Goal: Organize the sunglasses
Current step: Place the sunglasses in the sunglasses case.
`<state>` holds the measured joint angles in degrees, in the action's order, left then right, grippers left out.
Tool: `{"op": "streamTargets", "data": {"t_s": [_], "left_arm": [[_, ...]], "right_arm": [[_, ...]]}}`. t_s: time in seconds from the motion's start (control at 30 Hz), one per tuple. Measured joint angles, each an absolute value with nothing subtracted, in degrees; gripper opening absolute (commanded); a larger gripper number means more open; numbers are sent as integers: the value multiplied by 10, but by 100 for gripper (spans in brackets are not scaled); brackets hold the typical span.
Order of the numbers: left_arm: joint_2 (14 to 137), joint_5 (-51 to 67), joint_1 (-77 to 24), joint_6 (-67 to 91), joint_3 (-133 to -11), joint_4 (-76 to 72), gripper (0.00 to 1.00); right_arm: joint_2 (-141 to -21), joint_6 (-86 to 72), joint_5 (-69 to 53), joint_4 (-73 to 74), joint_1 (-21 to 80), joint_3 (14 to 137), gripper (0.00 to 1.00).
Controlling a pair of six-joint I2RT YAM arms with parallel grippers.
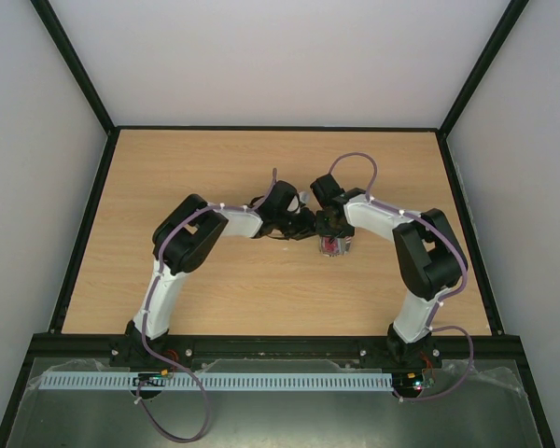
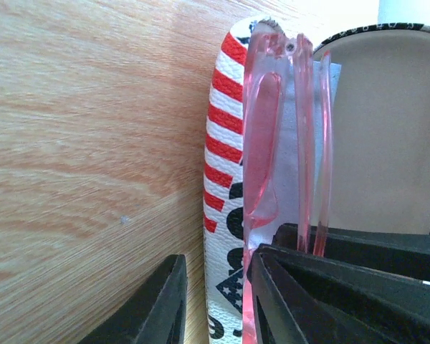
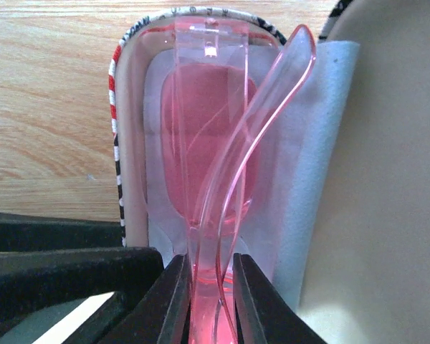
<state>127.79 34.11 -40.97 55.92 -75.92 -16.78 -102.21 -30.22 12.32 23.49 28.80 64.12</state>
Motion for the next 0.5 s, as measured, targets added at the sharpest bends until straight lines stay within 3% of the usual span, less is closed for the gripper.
{"op": "streamTargets", "data": {"t_s": [0.5], "left_arm": [[1281,341,-410,559,-759,-174,26]], "right_arm": [[-995,-302,123,271,289,663,29]]}}
